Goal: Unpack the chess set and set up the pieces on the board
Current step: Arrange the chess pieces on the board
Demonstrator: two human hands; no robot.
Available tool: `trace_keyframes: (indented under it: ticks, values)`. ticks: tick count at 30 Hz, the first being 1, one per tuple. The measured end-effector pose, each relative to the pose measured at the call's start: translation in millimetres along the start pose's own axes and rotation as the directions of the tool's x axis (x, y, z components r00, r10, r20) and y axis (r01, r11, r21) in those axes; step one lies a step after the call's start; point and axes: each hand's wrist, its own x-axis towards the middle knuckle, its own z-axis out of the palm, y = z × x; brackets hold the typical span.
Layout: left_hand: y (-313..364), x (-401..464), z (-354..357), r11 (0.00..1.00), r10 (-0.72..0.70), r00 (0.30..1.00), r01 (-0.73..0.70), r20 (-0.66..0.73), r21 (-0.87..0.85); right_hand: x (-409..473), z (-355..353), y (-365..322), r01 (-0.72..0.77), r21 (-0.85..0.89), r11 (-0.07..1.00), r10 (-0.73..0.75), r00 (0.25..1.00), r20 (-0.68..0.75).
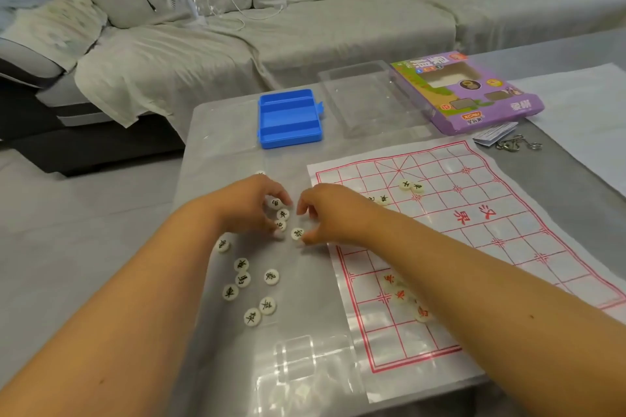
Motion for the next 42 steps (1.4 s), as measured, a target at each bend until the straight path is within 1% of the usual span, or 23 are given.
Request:
trace_keyframes:
  ticks: [2, 5, 10, 12, 15, 18, 22, 31, 34, 37, 42]
  values:
    - [-1, -1, 4, 0.999, 0.031, 0.999, -0.031, -0.013, 0.006, 5, 9, -7, 0.01, -0.044, 0.999, -0.011, 1.0, -0.004]
    - [-1, -1, 8, 0.998, 0.045, 0.996, -0.042, -0.074, 0.04, 14, 14, -11, -0.013, -0.09, 0.996, 0.011, 1.0, -0.023]
    - [-4, -4, 12, 0.999, 0.028, 0.992, -0.023, -0.124, 0.043, 25, 13, -14, -0.065, -0.043, 0.997, 0.062, 0.995, -0.075]
    - [-7, -5, 13, 0.999, 0.021, 0.988, -0.015, -0.153, 0.042, 30, 12, -16, -0.071, -0.034, 0.997, 0.069, 0.995, -0.066]
    - [-8, -6, 15, 0.998, 0.015, 0.983, -0.005, -0.181, 0.059, 35, 12, -20, -0.06, -0.074, 0.995, 0.058, 0.998, -0.026]
    - [-7, -8, 17, 0.997, 0.023, 0.98, -0.008, -0.195, 0.076, 38, 11, -23, -0.066, -0.097, 0.993, 0.066, 0.998, 0.001]
    - [-5, -11, 20, 0.998, 0.045, 0.978, -0.034, -0.205, 0.055, 39, 8, -25, -0.066, -0.15, 0.986, 0.075, 0.996, 0.053]
    - [-6, -13, 20, 0.995, 0.014, 0.981, 0.006, -0.195, 0.102, 39, 5, -28, -0.053, -0.279, 0.959, 0.068, 0.997, 0.046]
    - [-7, -14, 20, 0.994, 0.011, 0.979, 0.01, -0.202, 0.105, 39, 4, -30, -0.063, -0.283, 0.957, 0.084, 0.995, 0.061]
    - [-5, -14, 23, 0.996, 0.008, 0.978, 0.01, -0.206, 0.086, 39, 2, -32, -0.065, -0.256, 0.965, 0.083, 0.995, 0.06]
    - [-2, -13, 26, 0.995, -0.005, 0.974, 0.028, -0.226, 0.099, 40, 2, -34, -0.103, -0.214, 0.971, 0.121, 0.99, 0.077]
